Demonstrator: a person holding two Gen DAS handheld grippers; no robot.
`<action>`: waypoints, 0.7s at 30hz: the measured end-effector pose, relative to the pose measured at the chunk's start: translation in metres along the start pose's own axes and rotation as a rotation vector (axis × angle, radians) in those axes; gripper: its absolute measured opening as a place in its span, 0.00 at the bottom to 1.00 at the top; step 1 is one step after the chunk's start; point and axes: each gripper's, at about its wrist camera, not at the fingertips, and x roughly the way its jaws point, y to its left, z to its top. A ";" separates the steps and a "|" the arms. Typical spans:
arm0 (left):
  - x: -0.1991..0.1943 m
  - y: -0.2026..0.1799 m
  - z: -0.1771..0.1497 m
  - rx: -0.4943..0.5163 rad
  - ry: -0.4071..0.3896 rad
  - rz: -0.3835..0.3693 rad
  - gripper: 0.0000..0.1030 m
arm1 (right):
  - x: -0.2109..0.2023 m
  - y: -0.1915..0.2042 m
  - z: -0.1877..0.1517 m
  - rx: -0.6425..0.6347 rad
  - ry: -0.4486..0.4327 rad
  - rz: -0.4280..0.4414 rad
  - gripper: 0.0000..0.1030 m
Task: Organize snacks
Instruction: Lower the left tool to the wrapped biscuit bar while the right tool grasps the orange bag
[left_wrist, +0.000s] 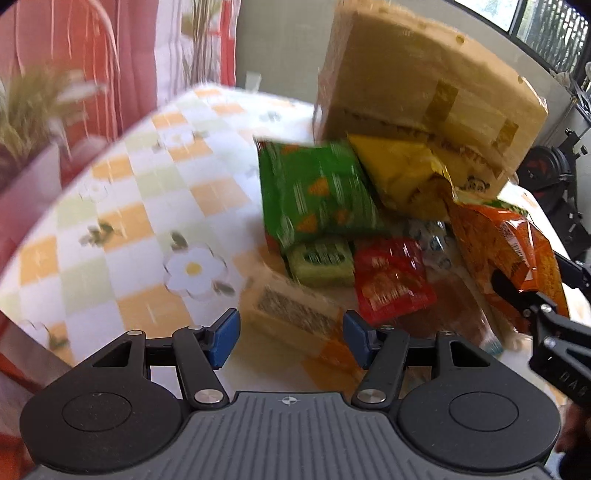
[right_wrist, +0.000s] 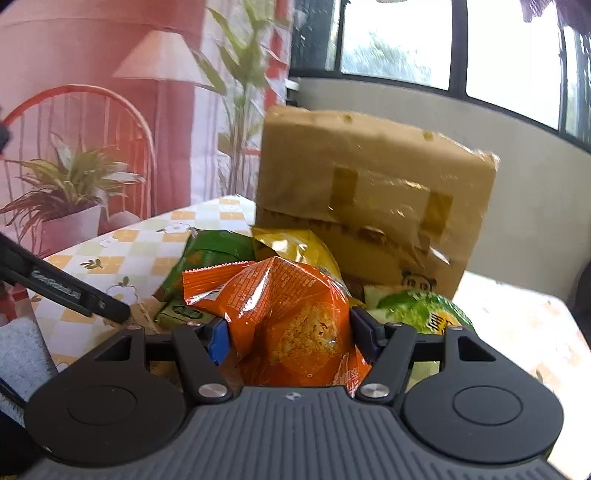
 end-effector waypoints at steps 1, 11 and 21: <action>0.003 0.000 -0.001 -0.009 0.020 -0.009 0.62 | 0.001 0.002 -0.002 -0.008 0.000 0.005 0.64; 0.030 0.009 0.005 -0.103 0.048 -0.024 0.64 | 0.003 -0.004 -0.014 0.034 -0.006 -0.010 0.64; 0.044 0.001 0.017 -0.029 -0.002 0.023 0.66 | 0.000 -0.004 -0.017 0.052 -0.013 -0.030 0.64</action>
